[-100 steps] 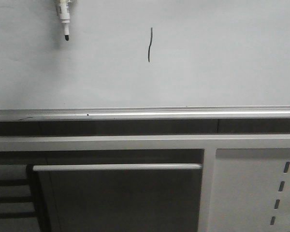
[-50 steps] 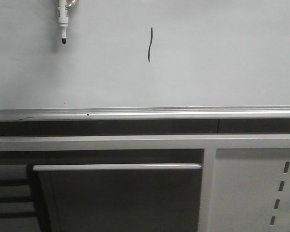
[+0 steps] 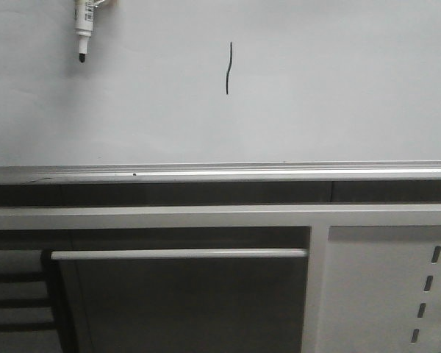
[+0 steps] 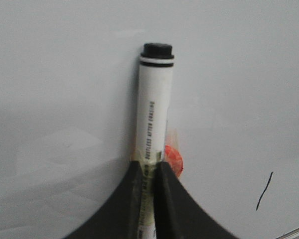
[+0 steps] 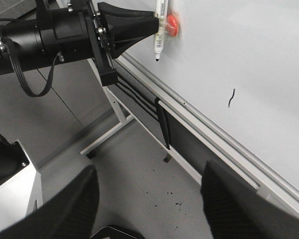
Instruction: Write number 1 on whiteboard
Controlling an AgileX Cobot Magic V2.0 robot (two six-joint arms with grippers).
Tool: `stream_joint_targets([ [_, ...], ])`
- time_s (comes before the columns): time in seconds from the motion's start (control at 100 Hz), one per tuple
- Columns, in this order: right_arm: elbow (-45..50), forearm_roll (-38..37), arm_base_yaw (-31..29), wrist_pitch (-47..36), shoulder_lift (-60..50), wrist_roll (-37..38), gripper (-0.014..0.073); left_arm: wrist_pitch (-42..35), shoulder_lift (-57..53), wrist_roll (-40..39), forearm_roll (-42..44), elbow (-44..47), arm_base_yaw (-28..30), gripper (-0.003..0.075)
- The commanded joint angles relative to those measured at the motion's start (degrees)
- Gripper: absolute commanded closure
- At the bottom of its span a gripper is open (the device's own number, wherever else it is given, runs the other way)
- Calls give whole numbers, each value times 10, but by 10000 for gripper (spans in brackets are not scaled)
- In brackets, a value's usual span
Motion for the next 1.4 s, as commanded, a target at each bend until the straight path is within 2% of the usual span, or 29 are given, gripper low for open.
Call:
stream_joint_targets([
  [0.0,-17,16,-5,-31,-5,1,188,-56,-9,-6,9,-22,7,738],
  [0.1,-17,16,-5,-31,-5,1,188,-51,-9,-6,9,-22,7,710],
  [0.28,-17,16,-5,-31,-5,1,188,-50,-9,-6,8,-22,7,494],
  [0.39,-17,16,-5,-31,-5,1,188,-50,-11,-6,8,-22,7,407],
  [0.7,-17,16,-5,-31,-5,1,188,-14,-19,-4,8,-22,7,309],
  [1.02,-17,-4,-5,-31,-14,2,189,98,-101,2,10,-22,7,312],
  [1.1,-17,-30,-5,-42,-26,31,208,114,-138,4,12,-22,7,312],
  [1.15,-17,-58,-5,-51,-36,59,253,126,-165,18,13,-22,7,312],
  [1.24,-9,-103,-5,-78,-65,95,387,142,-205,35,13,-21,7,343],
  [1.33,24,-110,-5,-130,-109,102,552,174,-245,51,13,-21,7,466],
  [1.39,62,-110,-5,-166,-143,102,654,208,-271,59,13,-18,7,603],
])
